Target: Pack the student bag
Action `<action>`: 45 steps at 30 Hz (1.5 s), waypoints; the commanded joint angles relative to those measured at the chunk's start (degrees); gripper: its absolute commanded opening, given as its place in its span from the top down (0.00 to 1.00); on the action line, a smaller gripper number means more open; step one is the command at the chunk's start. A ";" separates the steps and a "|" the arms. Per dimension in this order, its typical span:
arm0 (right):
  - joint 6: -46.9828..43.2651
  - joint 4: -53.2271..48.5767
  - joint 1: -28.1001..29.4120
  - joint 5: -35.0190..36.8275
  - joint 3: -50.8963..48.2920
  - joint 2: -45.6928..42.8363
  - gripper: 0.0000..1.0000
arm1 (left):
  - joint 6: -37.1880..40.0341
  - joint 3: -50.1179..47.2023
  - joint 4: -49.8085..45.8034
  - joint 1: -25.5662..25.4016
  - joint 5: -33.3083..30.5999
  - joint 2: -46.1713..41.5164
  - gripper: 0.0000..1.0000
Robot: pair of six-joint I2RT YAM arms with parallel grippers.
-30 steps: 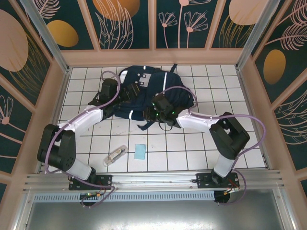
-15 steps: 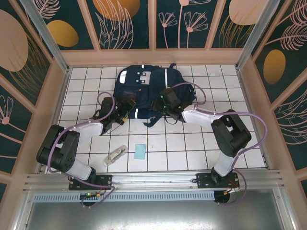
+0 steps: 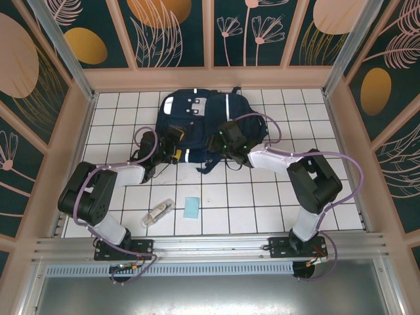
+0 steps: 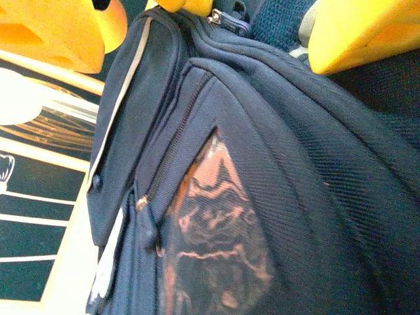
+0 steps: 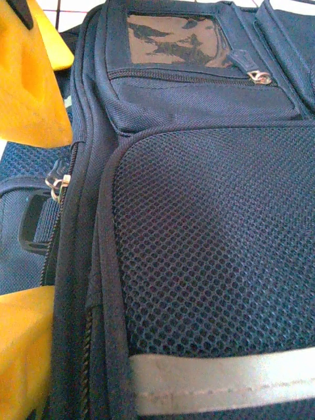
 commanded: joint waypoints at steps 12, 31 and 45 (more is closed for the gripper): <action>-2.77 1.54 -1.01 2.66 0.85 1.30 0.44 | -6.80 1.09 9.07 -0.76 -4.91 10.36 0.62; 0.68 2.44 -0.54 -4.58 0.33 -3.80 0.49 | -9.22 2.80 14.06 -3.56 -5.20 2.36 1.00; -0.01 5.54 0.83 0.67 0.97 0.96 0.59 | -13.24 1.61 17.07 -5.64 -6.61 1.28 1.00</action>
